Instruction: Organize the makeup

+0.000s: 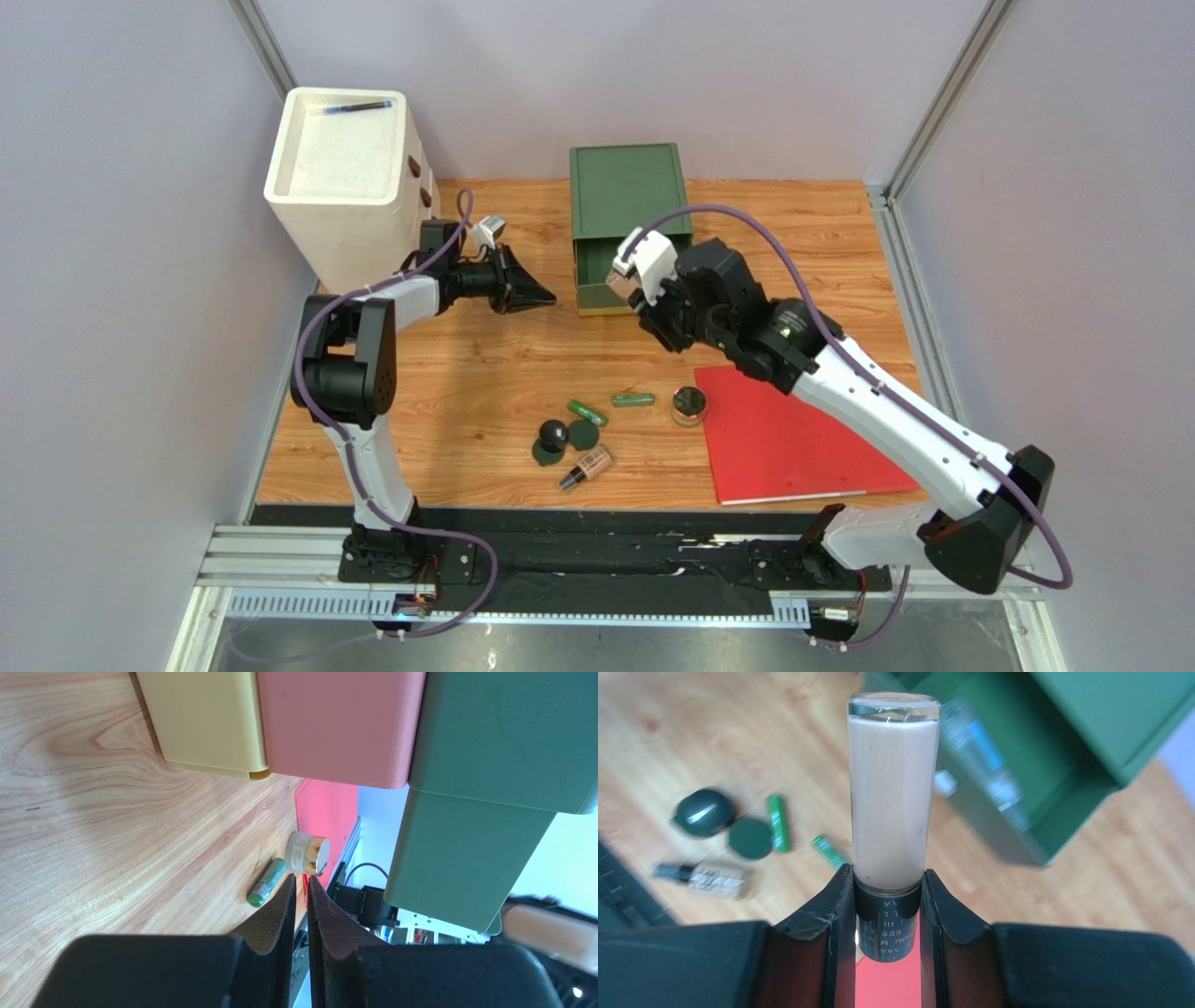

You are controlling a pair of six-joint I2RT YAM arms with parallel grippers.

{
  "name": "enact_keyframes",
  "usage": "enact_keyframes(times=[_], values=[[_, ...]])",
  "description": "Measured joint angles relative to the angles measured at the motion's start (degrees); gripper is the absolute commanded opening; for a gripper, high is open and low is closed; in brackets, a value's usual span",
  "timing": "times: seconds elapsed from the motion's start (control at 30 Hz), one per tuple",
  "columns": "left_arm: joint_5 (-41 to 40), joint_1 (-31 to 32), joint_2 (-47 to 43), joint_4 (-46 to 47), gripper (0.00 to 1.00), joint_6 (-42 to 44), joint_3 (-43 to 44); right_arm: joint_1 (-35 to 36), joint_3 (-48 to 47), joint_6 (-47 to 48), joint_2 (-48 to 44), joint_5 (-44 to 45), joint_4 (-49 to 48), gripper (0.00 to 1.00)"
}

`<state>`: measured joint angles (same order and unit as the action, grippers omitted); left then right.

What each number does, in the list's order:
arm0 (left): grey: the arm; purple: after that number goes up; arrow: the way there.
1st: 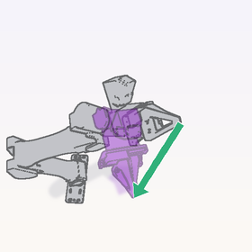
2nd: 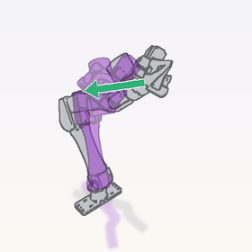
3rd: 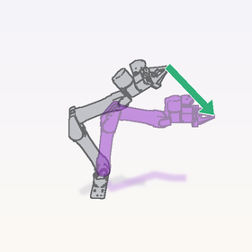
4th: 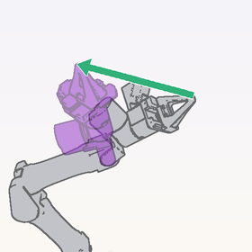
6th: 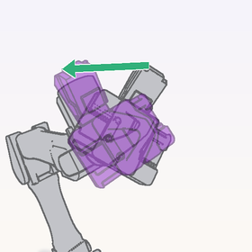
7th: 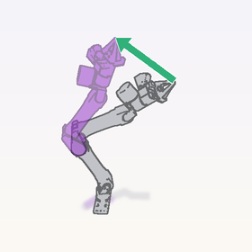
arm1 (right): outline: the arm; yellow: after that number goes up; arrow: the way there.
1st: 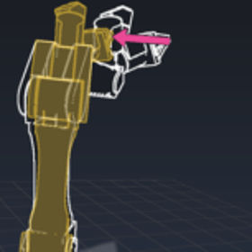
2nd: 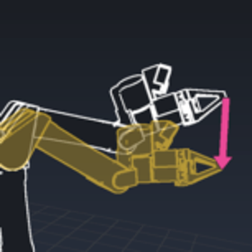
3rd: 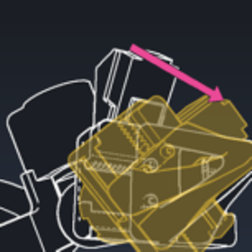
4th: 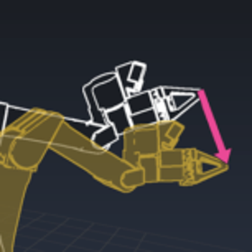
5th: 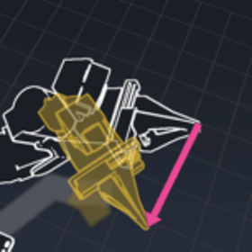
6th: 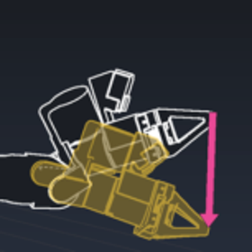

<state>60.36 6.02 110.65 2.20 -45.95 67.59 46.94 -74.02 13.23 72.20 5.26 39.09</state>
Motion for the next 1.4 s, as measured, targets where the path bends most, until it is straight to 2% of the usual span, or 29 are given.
enact_keyframes(times=[0.23, 0.53, 0.77, 0.9, 0.97, 1.23, 1.4], values=[[0.1, 0.0, -0.1, 0.0, 0.15, 0.0, -0.5, -5.7, -10.0, 8.2, 11.1, 2.2, -5.1, 0.04], [0.5, 0.0, -0.1, 0.2, 0.16, -0.1, -0.5, -9.4, -20.8, 12.2, 23.2, 1.9, -6.7, 0.16], [0.6, 0.0, -0.1, 0.1, 0.16, 0.0, -0.5, -9.8, -21.5, 13.1, 24.1, 0.8, -5.5, 0.51], [0.6, 0.0, -0.1, -0.4, 0.16, 0.0, -0.5, -9.9, -21.3, 13.6, 24.0, 0.7, -5.6, 0.63], [0.6, 0.0, -0.1, -0.6, 0.17, 0.0, -0.5, -9.9, -20.8, 13.6, 23.8, 0.8, -5.7, 0.66], [0.6, 0.0, -0.2, -0.8, 0.17, 0.1, -0.5, -9.9, -19.6, 13.0, 22.5, 3.4, -6.1, 0.66], [0.6, 0.0, -0.3, -1.1, 0.17, 0.1, -0.5, -9.9, -19.6, 10.4, 19.1, 0.7, -5.8, 0.66]])
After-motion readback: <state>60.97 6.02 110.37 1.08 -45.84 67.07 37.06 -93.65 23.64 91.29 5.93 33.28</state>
